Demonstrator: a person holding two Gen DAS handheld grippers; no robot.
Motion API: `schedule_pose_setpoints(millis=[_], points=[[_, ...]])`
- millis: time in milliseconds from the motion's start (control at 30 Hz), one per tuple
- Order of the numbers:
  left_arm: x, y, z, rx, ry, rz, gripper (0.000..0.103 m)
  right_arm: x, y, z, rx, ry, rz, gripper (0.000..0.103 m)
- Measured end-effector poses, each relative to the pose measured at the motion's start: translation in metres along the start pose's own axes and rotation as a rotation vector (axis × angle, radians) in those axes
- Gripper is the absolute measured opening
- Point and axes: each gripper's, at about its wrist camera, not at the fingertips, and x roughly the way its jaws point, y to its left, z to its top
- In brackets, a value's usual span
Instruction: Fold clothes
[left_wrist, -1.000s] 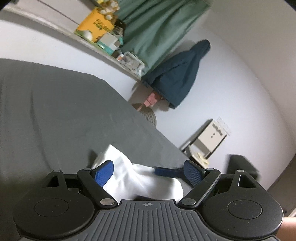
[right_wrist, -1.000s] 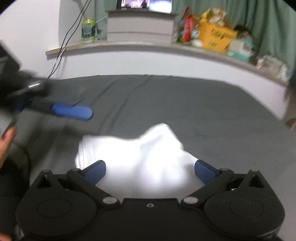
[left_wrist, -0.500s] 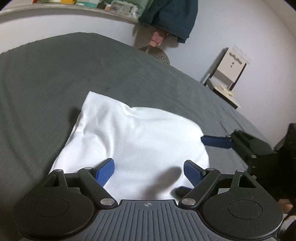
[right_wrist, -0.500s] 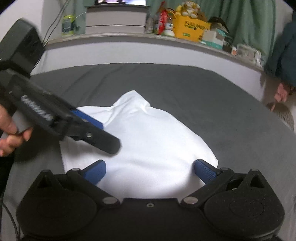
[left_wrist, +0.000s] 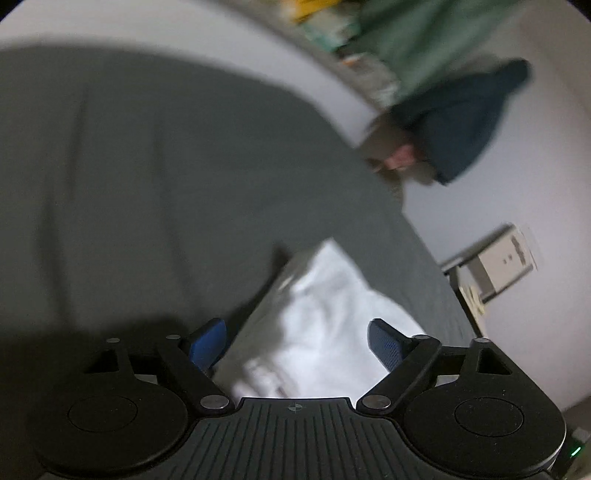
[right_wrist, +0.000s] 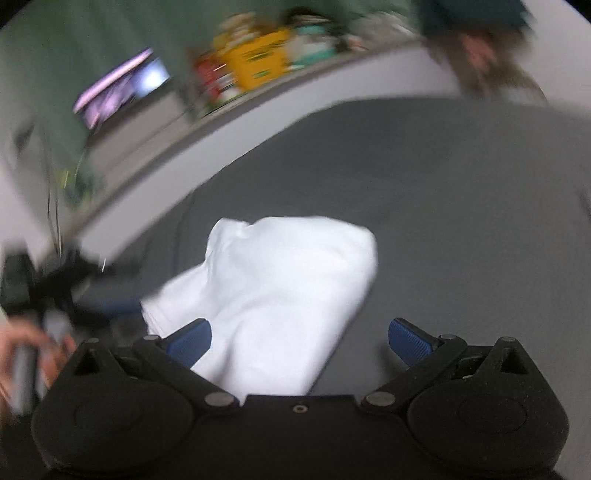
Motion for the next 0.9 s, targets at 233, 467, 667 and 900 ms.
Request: schedule_pose_setpoints(millis=[233, 467, 667, 900], points=[[0.018, 0.005, -0.014, 0.004, 0.127, 0.017, 0.098, 0.007, -0.026, -0.004, 0.18, 0.032, 0.046, 0.103], [0.036, -0.009, -0.023, 0.012, 0.081, 0.042, 0.102, 0.037, -0.03, 0.019, 0.23, 0.06, 0.044, 0.101], [0.037, -0.023, -0.03, 0.065, 0.063, 0.035, 0.102, 0.064, -0.029, 0.032, 0.254, 0.076, 0.079, 0.093], [0.032, -0.02, -0.031, 0.06, 0.047, 0.05, 0.074, 0.083, -0.029, 0.039, 0.277, 0.058, 0.104, 0.094]])
